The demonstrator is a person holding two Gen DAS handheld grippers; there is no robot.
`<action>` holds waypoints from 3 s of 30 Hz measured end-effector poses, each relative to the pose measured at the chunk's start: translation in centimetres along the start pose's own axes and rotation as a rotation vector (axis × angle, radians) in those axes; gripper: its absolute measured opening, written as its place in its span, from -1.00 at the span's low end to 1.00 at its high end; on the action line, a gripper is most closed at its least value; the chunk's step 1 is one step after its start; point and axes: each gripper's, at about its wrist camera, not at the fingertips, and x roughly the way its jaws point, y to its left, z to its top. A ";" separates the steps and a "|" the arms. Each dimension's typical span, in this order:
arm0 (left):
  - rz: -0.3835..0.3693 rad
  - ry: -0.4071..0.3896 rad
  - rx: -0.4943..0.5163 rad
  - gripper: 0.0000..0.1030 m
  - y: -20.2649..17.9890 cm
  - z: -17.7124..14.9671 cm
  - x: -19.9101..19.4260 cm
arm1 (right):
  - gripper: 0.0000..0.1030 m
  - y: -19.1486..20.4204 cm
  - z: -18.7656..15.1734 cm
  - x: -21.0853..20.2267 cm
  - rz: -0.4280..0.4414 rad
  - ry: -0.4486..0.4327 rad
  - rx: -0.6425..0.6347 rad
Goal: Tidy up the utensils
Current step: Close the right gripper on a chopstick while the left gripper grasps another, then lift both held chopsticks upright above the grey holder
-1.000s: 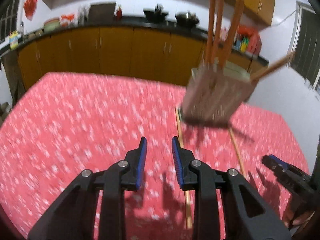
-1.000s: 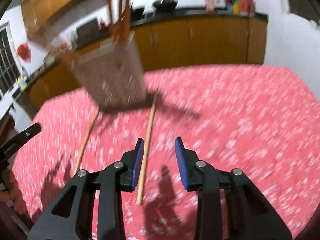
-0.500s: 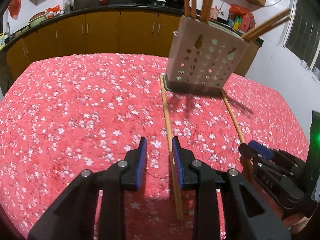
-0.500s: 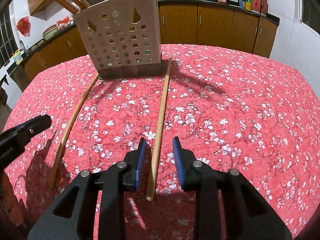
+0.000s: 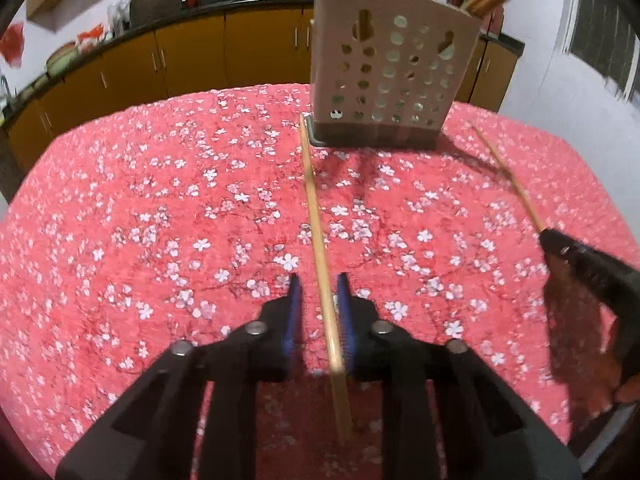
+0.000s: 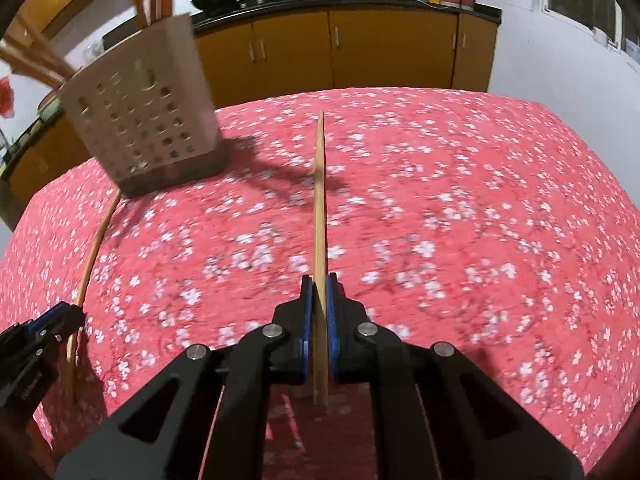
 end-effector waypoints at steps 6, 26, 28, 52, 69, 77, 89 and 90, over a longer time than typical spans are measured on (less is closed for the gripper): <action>0.053 0.000 -0.043 -0.85 2.2 0.8 0.5 | -0.85 0.6 0.1 -0.3 0.033 -0.011 -0.040; 0.036 -0.026 -0.122 -0.74 7.4 1.5 1.7 | -0.84 1.7 0.4 1.0 0.028 -0.010 -0.101; 0.036 -0.026 -0.122 -0.73 7.4 1.7 1.7 | -0.84 1.6 0.4 1.0 0.033 -0.010 -0.098; 0.026 -0.028 -0.133 -0.72 7.5 1.6 1.4 | -0.84 1.4 0.4 0.9 0.042 -0.009 -0.087; 0.049 -0.021 -0.089 -0.81 6.6 0.8 0.8 | -0.85 1.3 0.4 0.9 0.062 -0.008 -0.081; 0.034 0.007 -0.082 -0.85 7.3 0.9 0.3 | -0.85 0.5 0.6 -2.5 0.074 -0.074 -0.067; -0.004 -0.090 -0.061 -0.85 7.8 1.7 -5.4 | -0.85 -0.9 2.4 -6.4 0.075 -0.188 -0.048; -0.005 -0.097 -0.061 -0.85 7.8 1.8 -5.7 | -0.85 -1.0 2.4 -6.5 0.075 -0.192 -0.047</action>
